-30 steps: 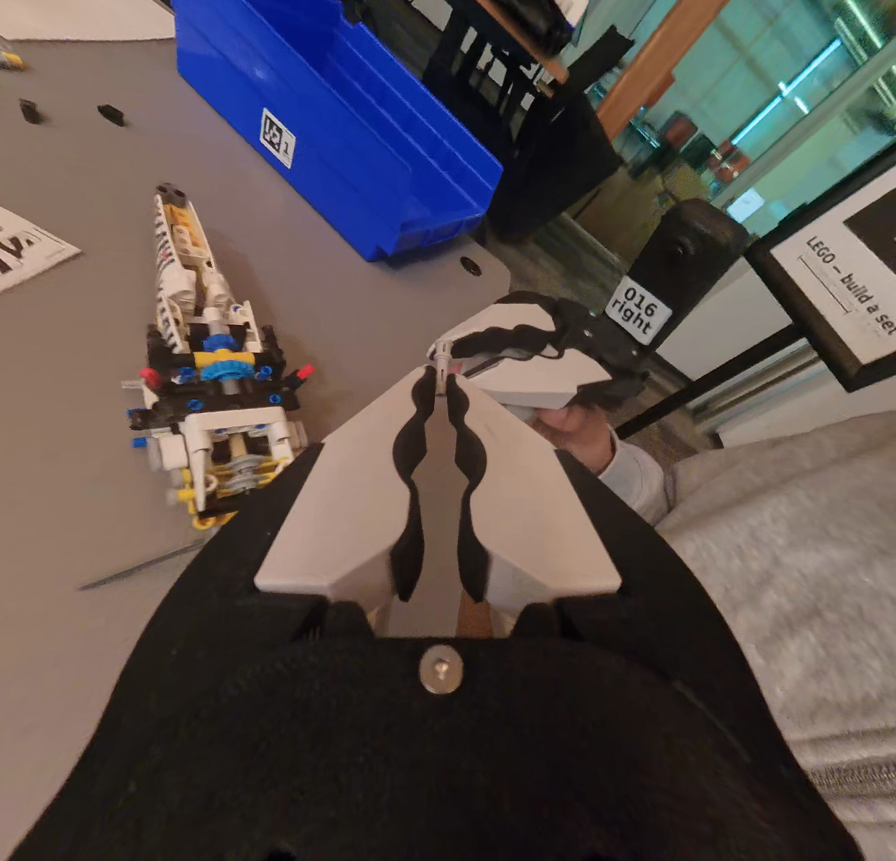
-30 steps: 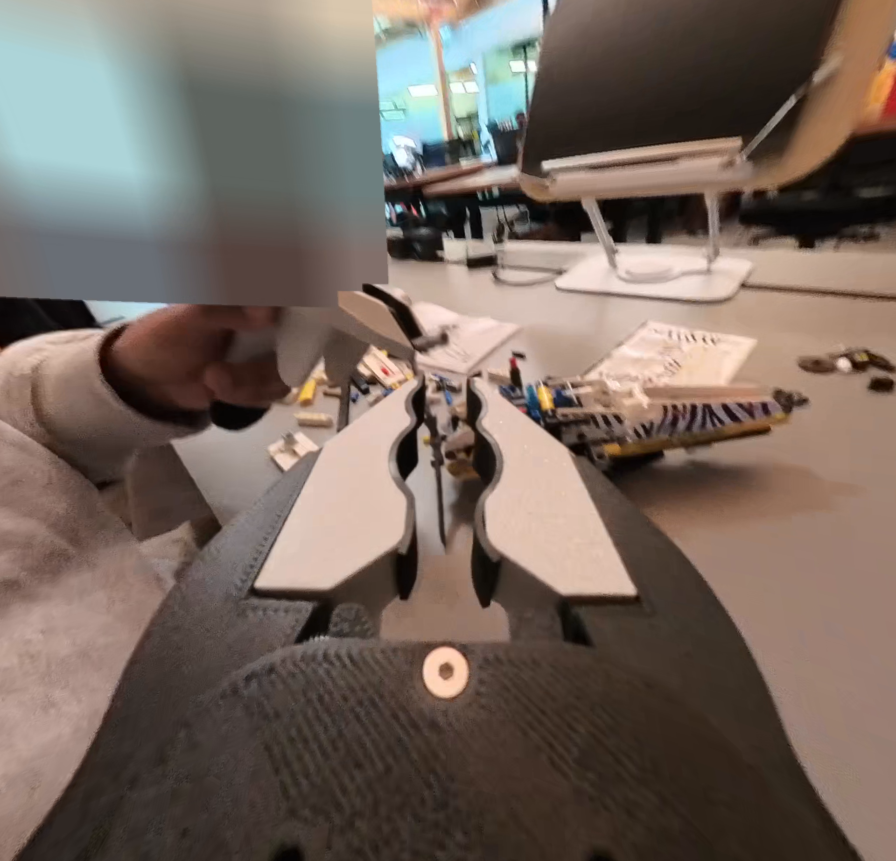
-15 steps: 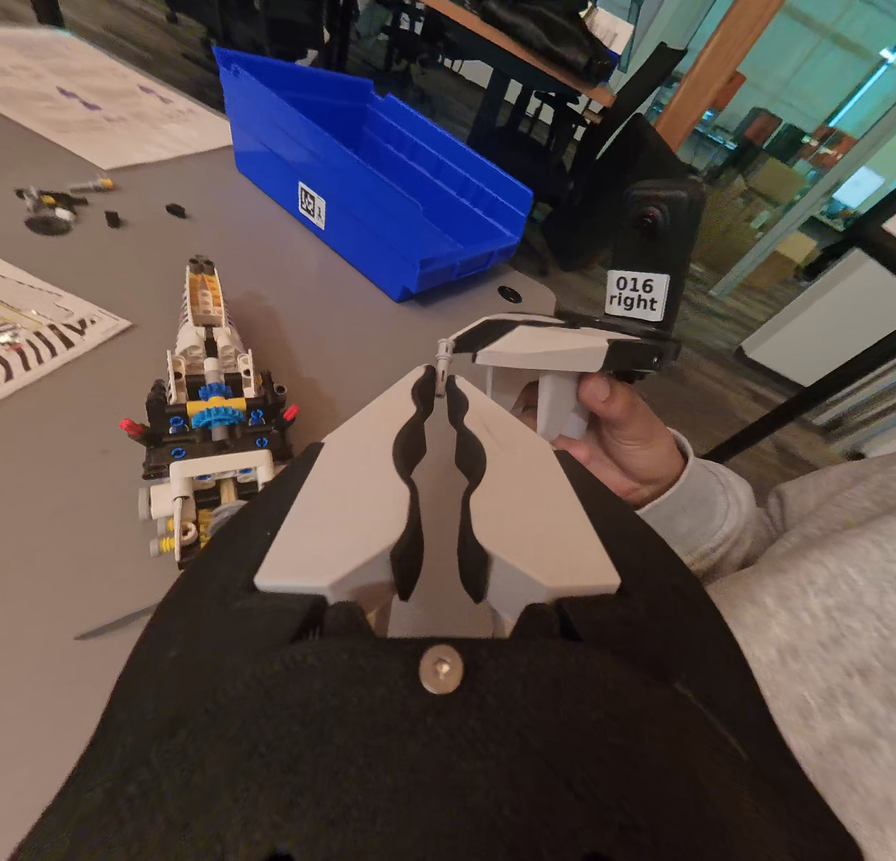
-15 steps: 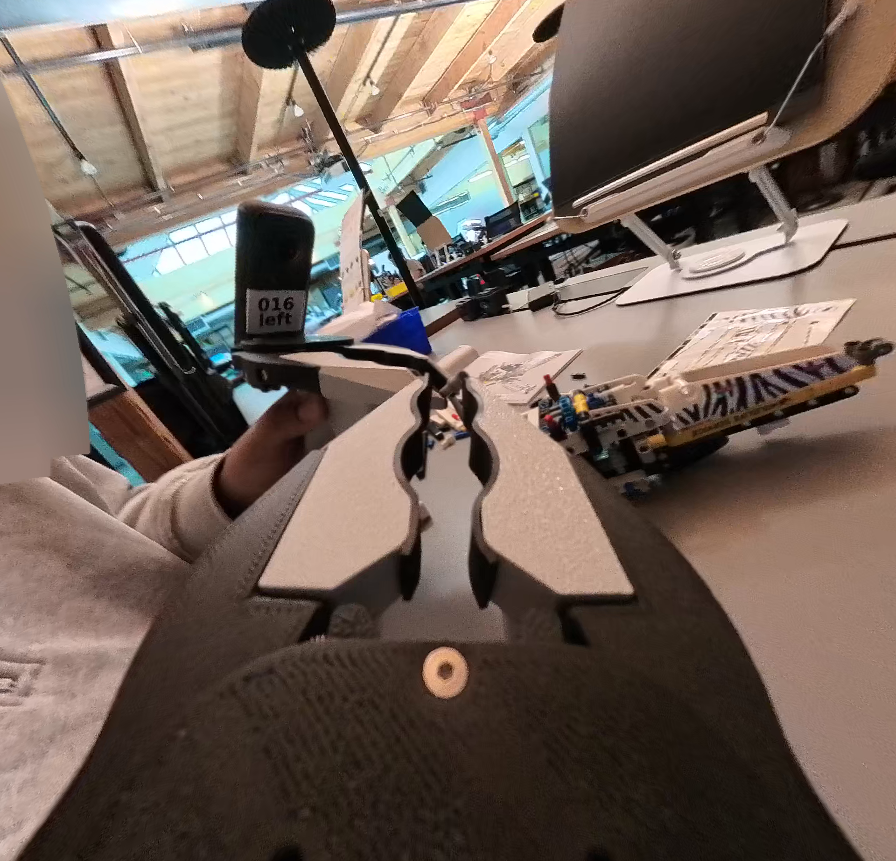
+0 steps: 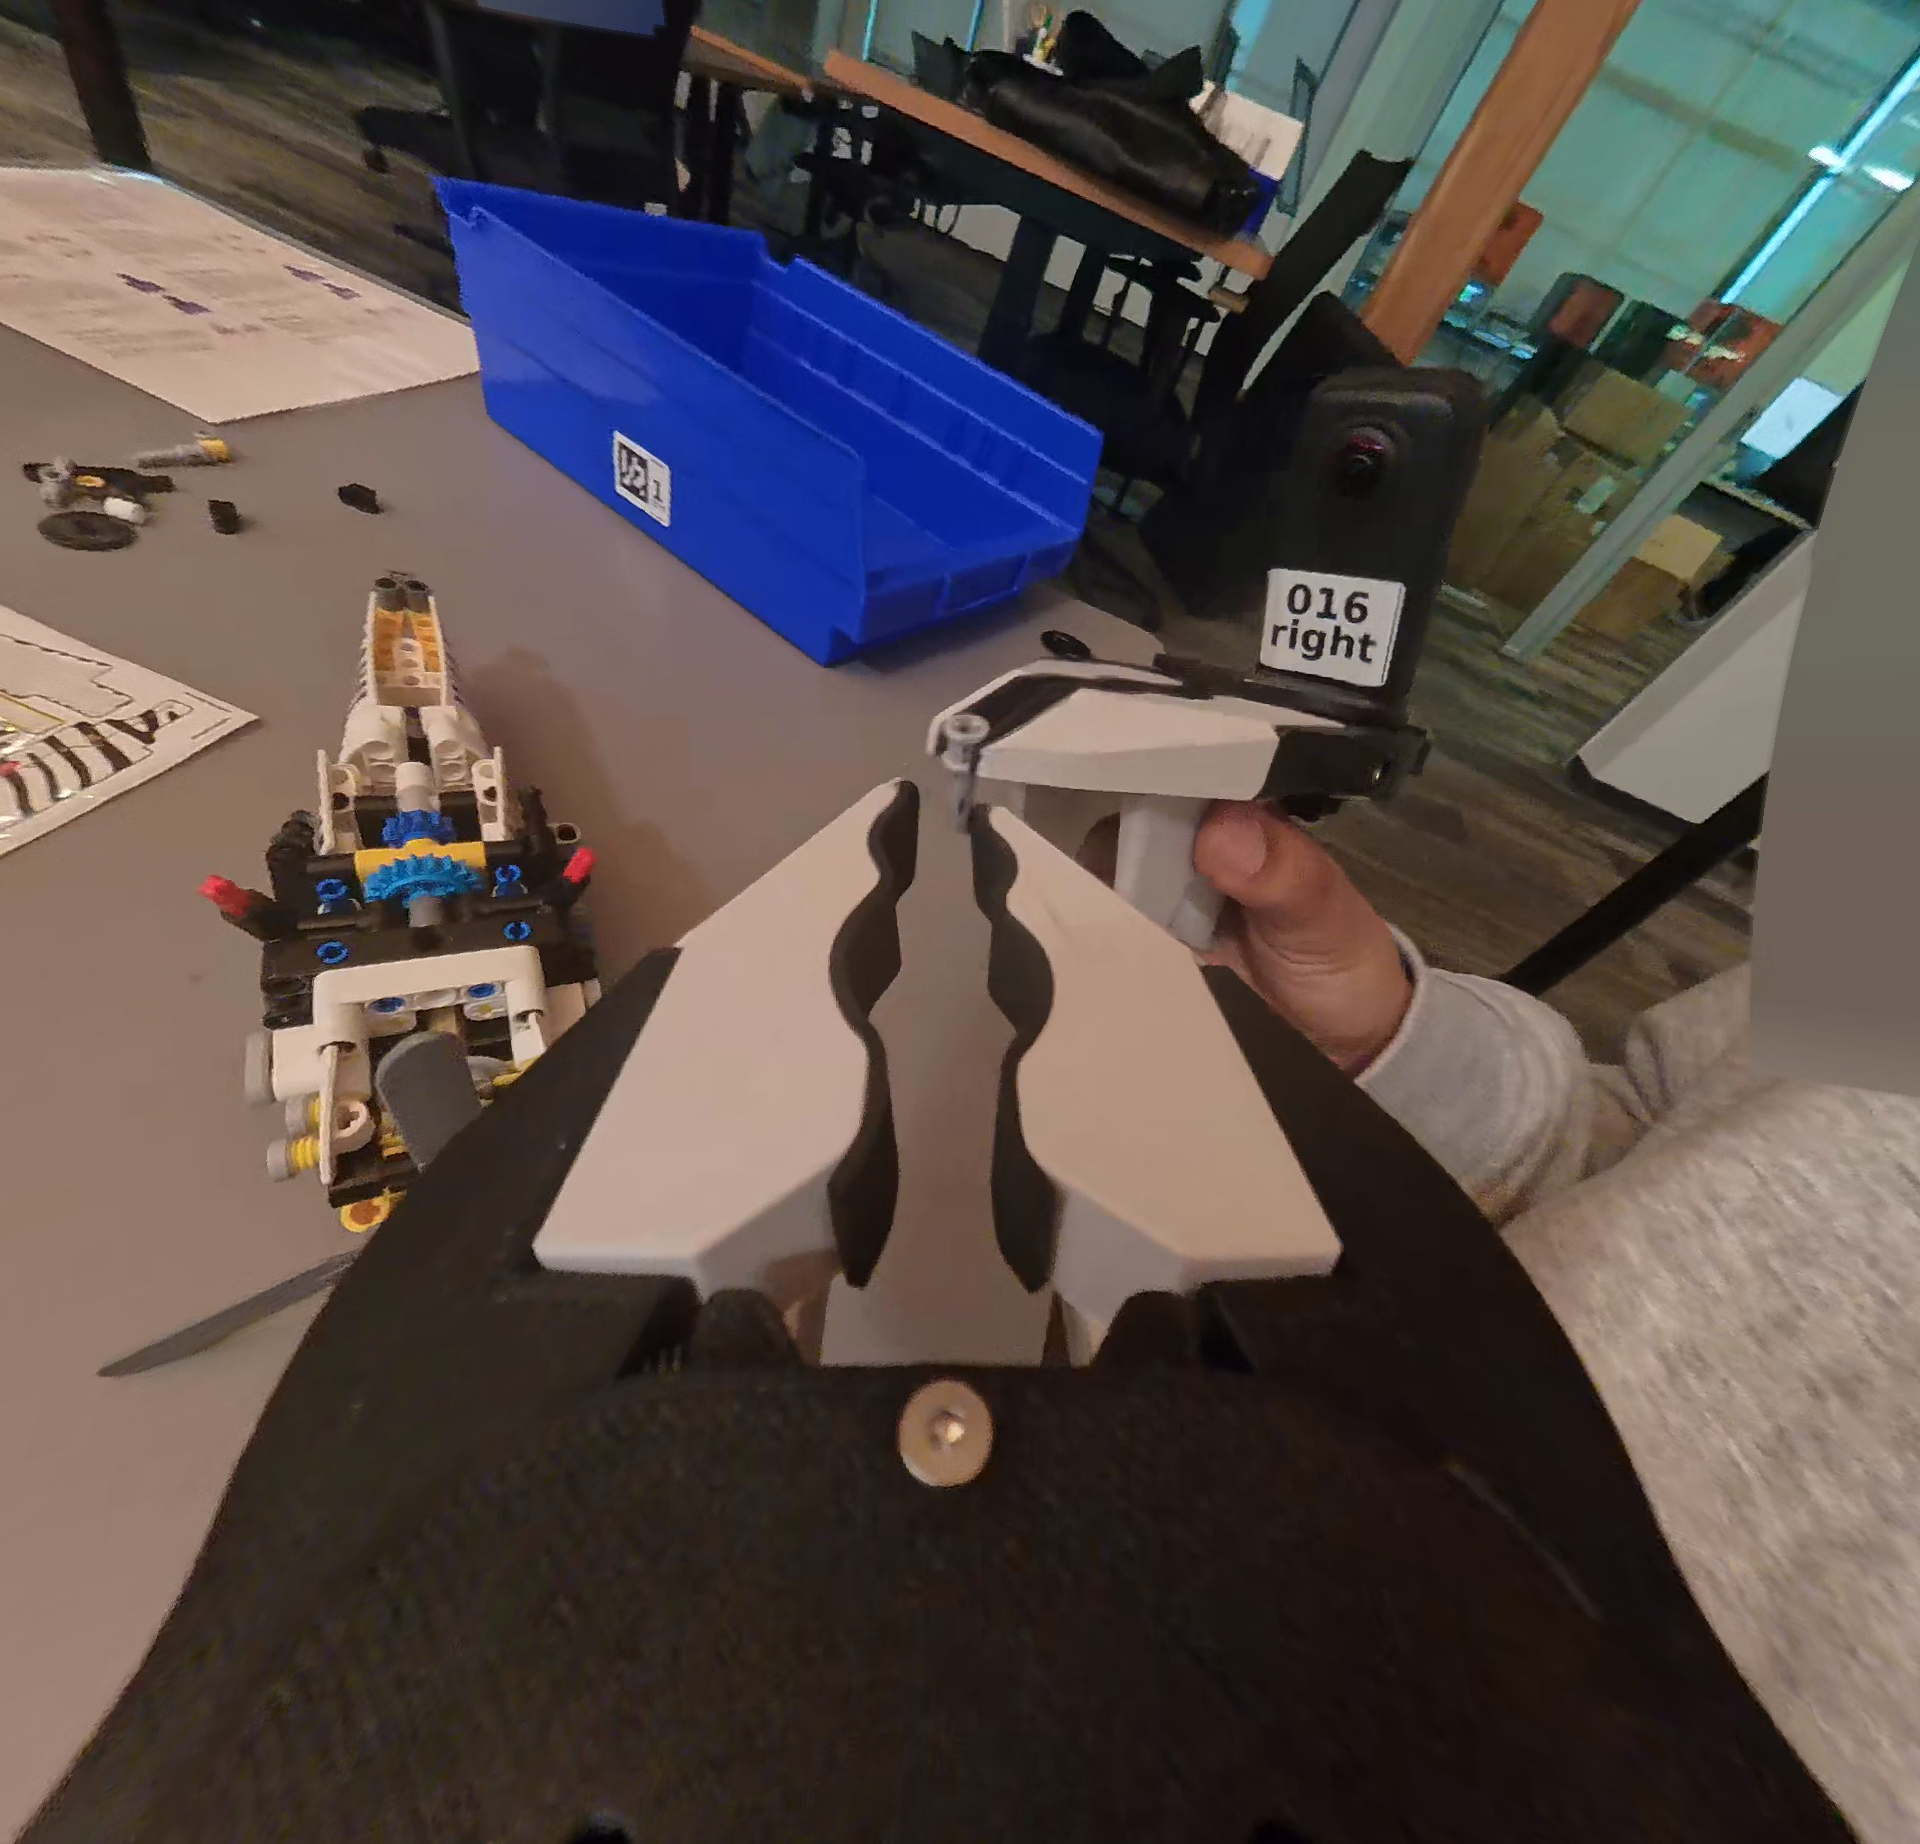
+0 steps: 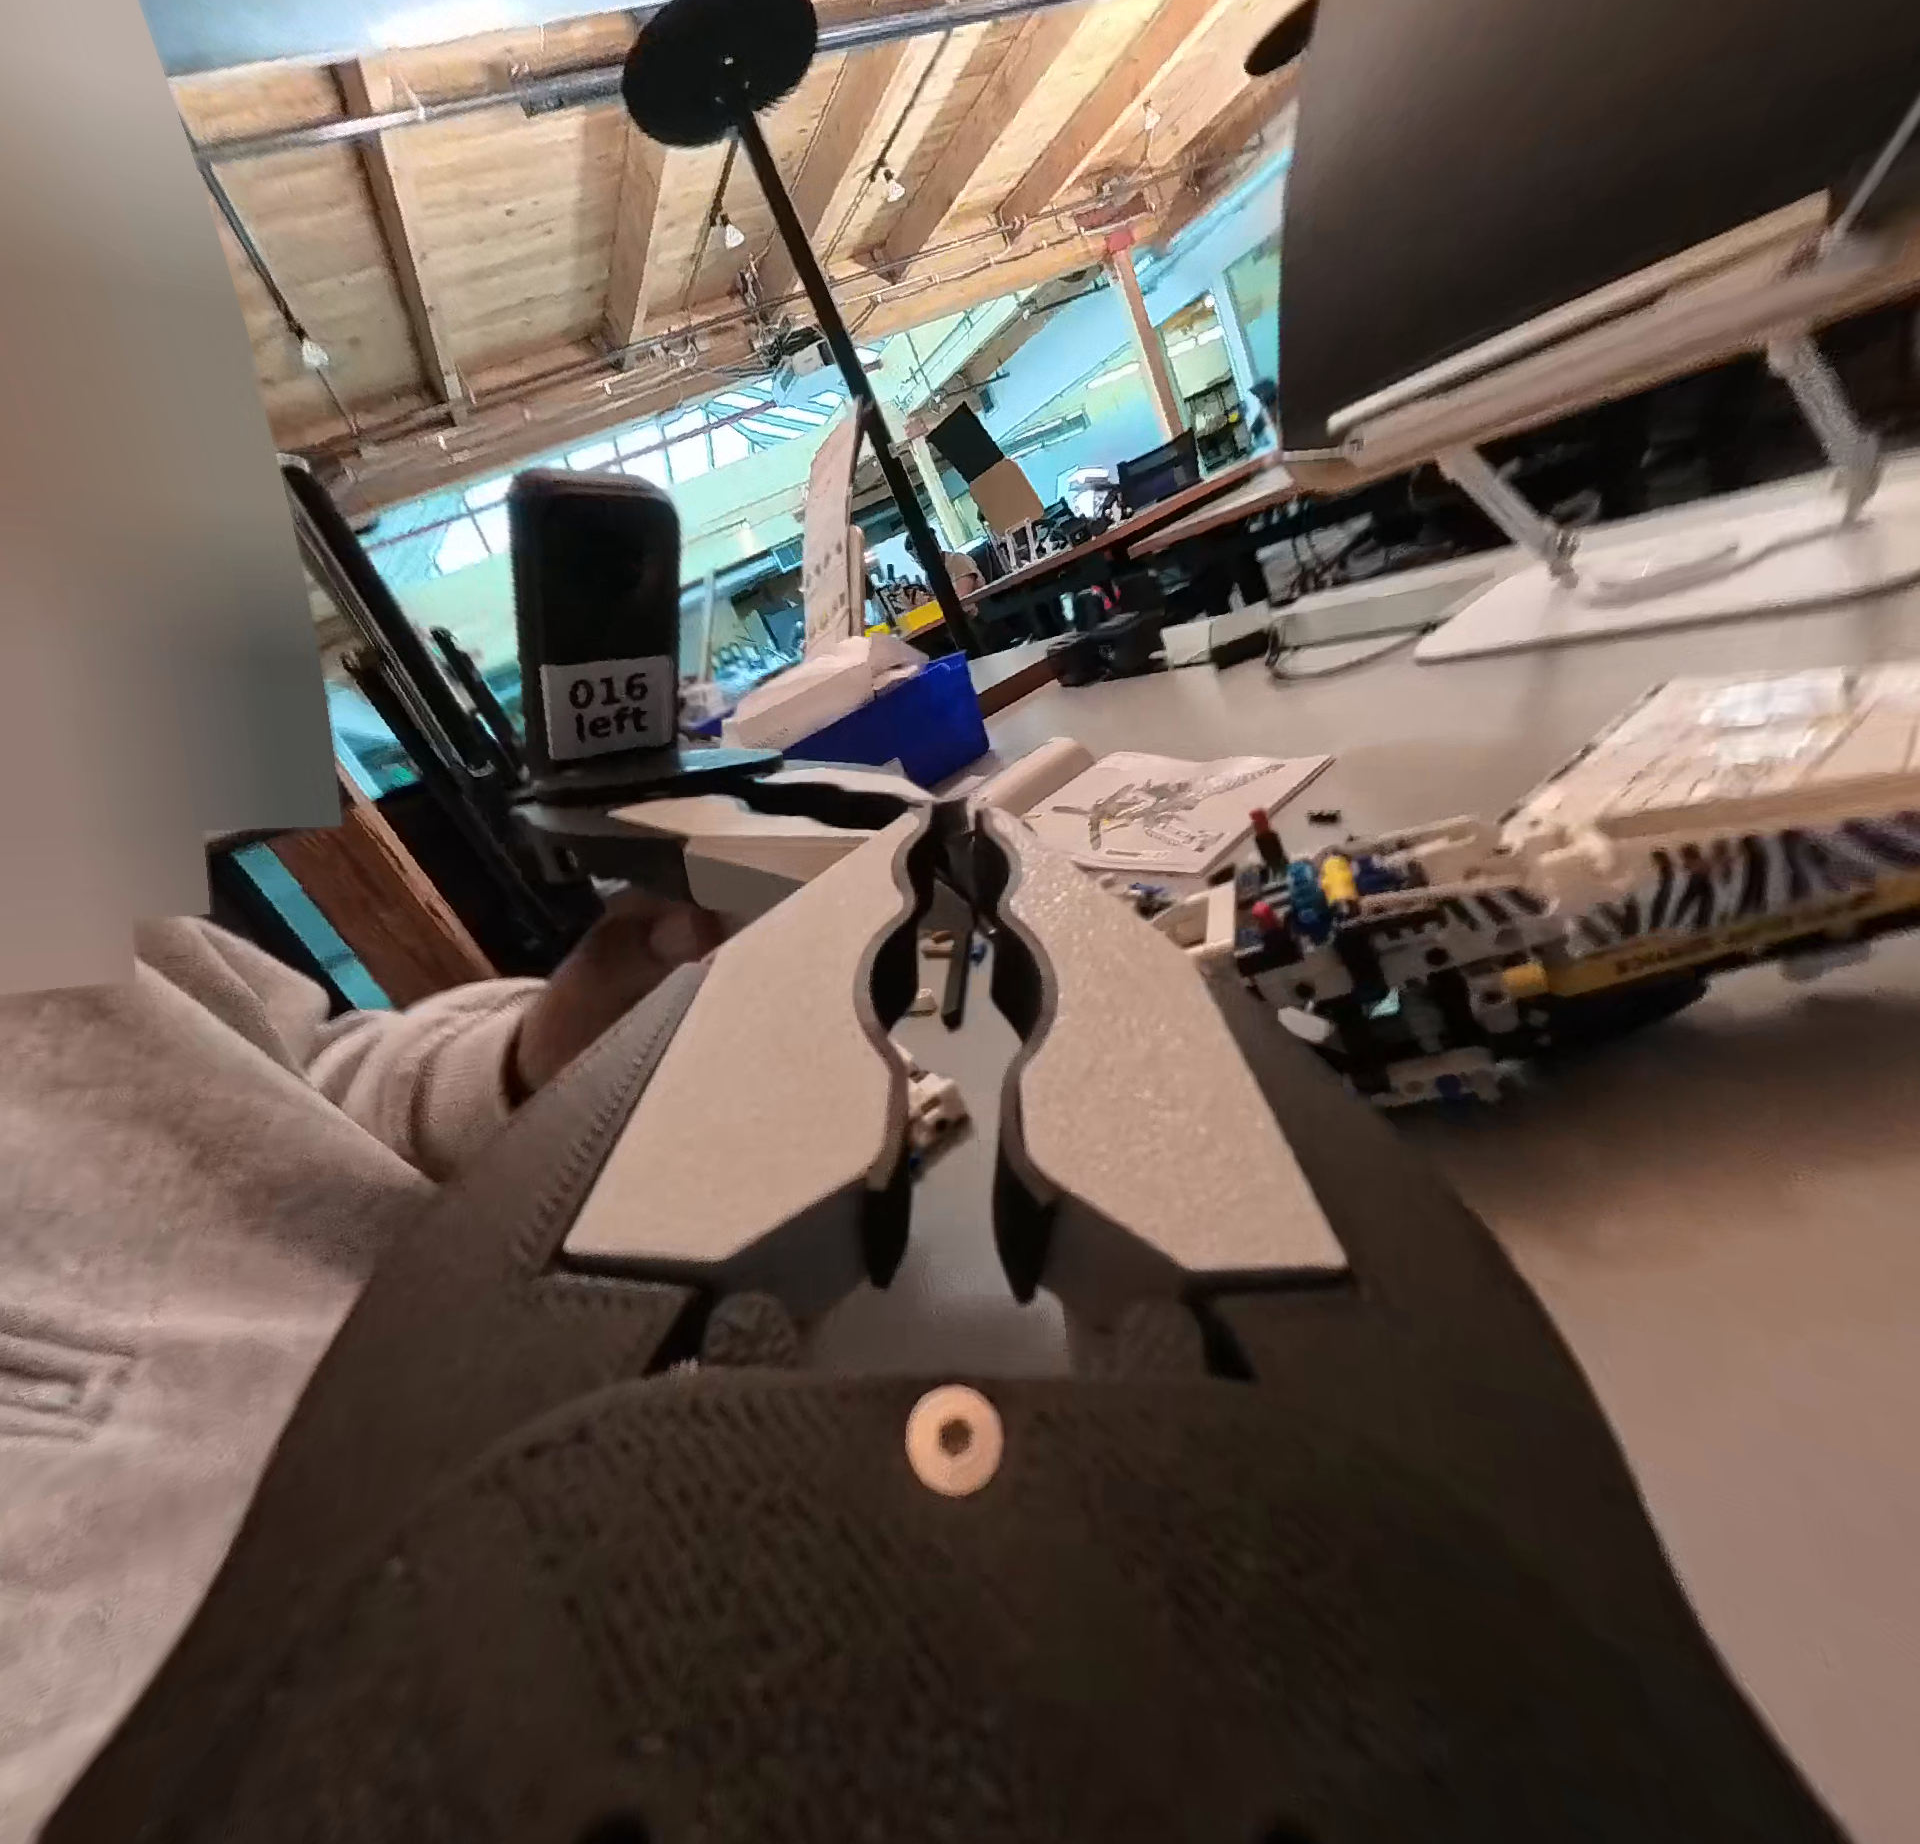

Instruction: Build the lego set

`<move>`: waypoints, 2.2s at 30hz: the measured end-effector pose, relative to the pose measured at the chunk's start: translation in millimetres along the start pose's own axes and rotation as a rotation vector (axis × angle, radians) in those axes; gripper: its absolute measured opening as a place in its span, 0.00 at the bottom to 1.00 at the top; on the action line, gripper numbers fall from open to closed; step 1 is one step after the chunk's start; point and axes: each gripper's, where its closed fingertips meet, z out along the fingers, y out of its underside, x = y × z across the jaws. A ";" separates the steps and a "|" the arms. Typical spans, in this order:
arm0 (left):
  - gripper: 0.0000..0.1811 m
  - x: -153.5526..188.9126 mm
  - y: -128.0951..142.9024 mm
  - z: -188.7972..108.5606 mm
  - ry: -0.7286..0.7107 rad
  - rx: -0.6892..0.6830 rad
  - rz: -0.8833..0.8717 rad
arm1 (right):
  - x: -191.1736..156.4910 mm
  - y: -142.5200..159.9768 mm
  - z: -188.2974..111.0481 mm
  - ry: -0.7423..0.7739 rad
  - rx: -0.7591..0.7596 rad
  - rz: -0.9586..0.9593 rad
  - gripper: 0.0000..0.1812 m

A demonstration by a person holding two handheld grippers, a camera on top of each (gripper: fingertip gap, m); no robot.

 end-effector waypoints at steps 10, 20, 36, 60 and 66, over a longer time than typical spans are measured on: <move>0.11 7.0 -14.1 -13.4 0.224 0.013 -0.363 | -8.0 0.8 -5.4 0.211 -0.070 -0.766 0.03; 0.04 5.3 -6.7 -11.1 0.242 -0.050 -0.466 | -7.8 10.5 -0.3 0.275 -0.131 -0.967 0.03; 0.03 1.0 21.7 -21.5 0.273 -0.276 -0.390 | -4.4 44.2 -10.7 0.038 -0.311 -0.679 0.00; 0.03 6.3 22.6 -14.6 0.326 -0.259 -0.426 | -5.4 49.0 -11.8 -0.002 -0.328 -0.633 0.02; 0.16 3.7 15.5 -10.2 0.289 -0.213 -0.396 | -5.9 36.2 -16.0 -0.022 -0.254 -0.547 0.02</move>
